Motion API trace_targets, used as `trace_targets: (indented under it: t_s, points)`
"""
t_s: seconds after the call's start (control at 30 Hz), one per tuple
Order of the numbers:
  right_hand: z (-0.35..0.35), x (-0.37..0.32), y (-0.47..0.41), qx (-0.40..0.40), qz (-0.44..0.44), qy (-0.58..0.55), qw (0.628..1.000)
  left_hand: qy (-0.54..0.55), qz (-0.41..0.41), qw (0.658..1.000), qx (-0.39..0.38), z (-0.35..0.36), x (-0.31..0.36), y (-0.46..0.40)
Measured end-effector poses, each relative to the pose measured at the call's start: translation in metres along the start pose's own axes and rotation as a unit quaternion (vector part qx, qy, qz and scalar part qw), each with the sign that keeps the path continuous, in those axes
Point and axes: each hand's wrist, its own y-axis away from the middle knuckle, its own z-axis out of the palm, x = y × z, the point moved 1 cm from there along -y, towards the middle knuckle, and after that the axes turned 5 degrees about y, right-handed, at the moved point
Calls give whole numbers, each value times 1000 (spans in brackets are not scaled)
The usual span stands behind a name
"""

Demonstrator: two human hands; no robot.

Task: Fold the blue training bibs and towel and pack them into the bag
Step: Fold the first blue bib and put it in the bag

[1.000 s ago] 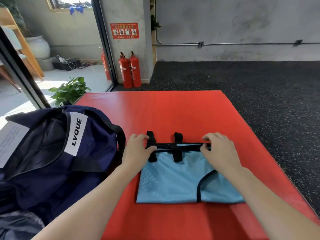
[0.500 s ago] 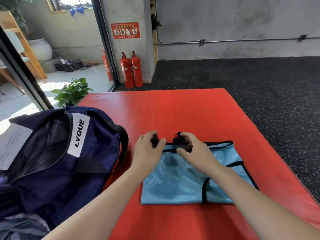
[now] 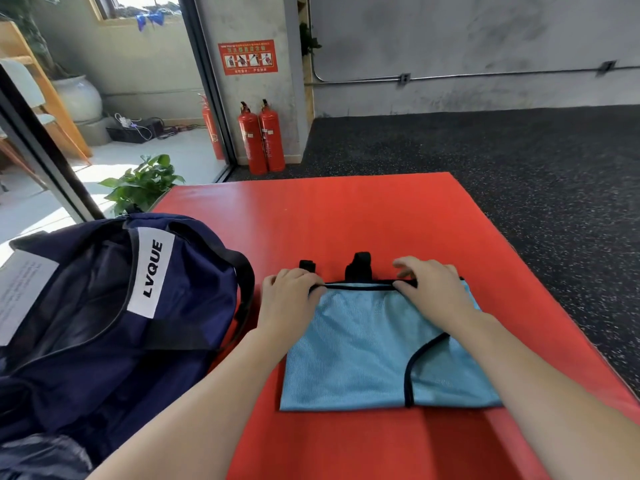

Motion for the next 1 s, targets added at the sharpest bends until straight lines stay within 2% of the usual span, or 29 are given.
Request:
trace_targets:
  t_s: [0.13,0.23,0.47,0.63,0.8,0.9,1.0]
  points:
    - [-3,29,-2,-8,28,-10,1000,6,-28,999,20,4,-3,-8]
    - [-5,41,-1,-27,43,-31,998,-11,-56,998,-5,6,-2,-13]
    - [-14,48,3,-49,44,-61,996,60,-117,991,-4,5,-1,-20]
    - [-26,53,10,-99,66,-82,990,85,-78,992,-43,17,5,-18]
    - [-40,41,27,-196,37,-83,976,-24,-43,994,-102,38,29,-14]
    - [-43,26,45,-267,25,-105,958,-10,-41,993,-112,44,48,-13]
    - [-42,12,62,-302,10,-121,946,-6,-41,989,-142,51,68,-11]
